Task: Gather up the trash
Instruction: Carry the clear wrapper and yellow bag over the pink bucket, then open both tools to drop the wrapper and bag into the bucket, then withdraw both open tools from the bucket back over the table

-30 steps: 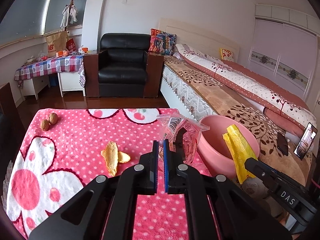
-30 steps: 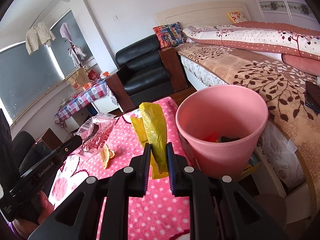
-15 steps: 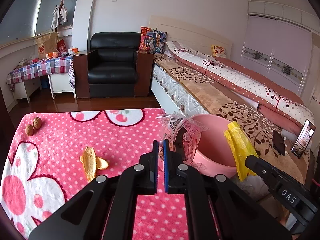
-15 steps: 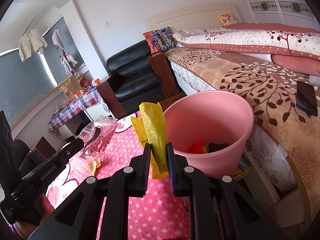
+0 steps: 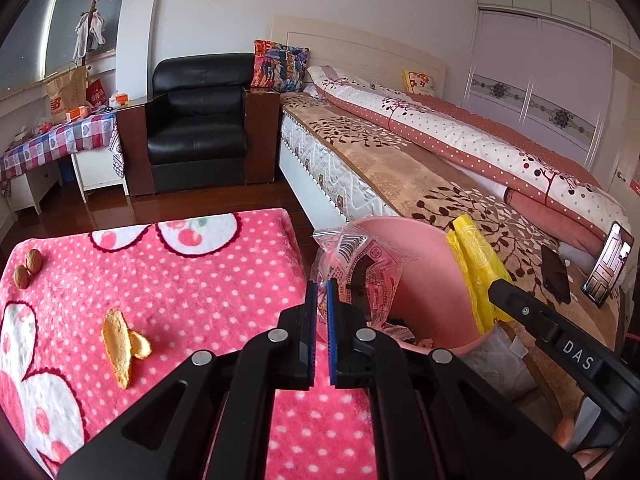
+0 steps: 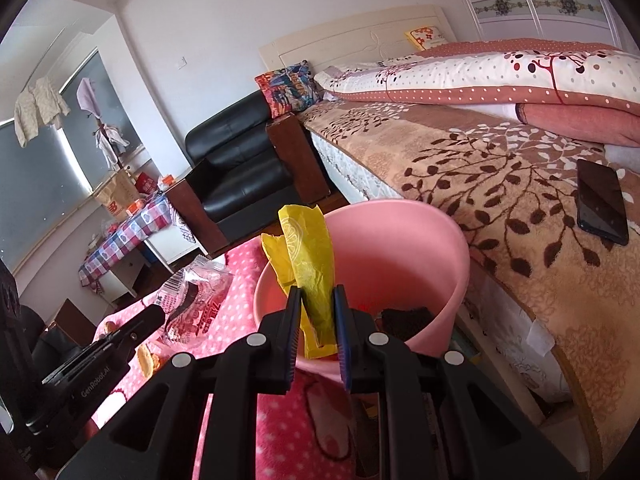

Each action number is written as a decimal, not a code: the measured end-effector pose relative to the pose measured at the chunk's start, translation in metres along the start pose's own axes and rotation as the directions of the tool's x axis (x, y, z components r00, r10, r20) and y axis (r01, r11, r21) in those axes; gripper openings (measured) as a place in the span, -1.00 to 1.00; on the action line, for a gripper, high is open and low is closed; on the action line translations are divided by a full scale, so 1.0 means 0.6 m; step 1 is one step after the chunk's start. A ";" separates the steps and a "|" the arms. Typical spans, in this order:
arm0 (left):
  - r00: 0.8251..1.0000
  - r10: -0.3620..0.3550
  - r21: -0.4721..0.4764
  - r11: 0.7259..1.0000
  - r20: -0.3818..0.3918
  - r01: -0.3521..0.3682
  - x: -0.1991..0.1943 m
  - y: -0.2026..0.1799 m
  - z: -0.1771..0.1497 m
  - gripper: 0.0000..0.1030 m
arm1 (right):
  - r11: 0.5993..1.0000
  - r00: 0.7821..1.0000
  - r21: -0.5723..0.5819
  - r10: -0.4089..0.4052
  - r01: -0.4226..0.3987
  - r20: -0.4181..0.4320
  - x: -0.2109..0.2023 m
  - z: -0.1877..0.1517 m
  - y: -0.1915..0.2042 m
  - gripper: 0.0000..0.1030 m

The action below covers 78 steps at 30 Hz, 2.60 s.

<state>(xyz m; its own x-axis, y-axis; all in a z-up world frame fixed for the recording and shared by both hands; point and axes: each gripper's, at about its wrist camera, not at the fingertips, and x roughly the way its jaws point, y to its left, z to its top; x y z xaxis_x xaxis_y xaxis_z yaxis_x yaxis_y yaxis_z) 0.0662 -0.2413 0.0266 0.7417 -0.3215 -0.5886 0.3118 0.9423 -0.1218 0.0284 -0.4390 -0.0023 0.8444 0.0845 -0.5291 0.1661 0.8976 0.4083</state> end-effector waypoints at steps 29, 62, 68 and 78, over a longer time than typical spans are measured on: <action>0.993 -0.076 0.031 0.996 -0.087 0.079 0.088 -0.071 0.022 -0.32 | 0.999 0.997 0.011 -0.045 0.046 -0.064 0.075 0.030 -0.061 -0.16; 0.983 0.177 -0.097 0.980 0.054 -0.172 -0.207 0.167 -0.102 -0.32 | 0.963 0.987 -0.221 0.134 -0.151 -0.091 -0.089 -0.171 0.238 -0.07; 0.982 0.189 -0.114 0.976 0.031 -0.184 -0.227 0.190 -0.133 -0.32 | 0.948 0.985 -0.271 0.143 -0.166 -0.100 -0.103 -0.208 0.272 -0.07; 0.987 0.157 -0.100 0.983 0.019 -0.154 -0.240 0.175 -0.161 -0.32 | 0.950 0.983 -0.269 0.131 -0.161 -0.126 -0.118 -0.223 0.276 -0.05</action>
<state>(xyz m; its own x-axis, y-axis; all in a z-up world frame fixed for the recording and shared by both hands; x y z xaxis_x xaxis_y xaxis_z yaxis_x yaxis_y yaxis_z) -0.0651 -0.0869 0.0216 0.7926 -0.1715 -0.5851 0.1325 0.9851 -0.1092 -0.0721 -0.2384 0.0033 0.7876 0.2553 -0.5608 -0.1150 0.9550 0.2732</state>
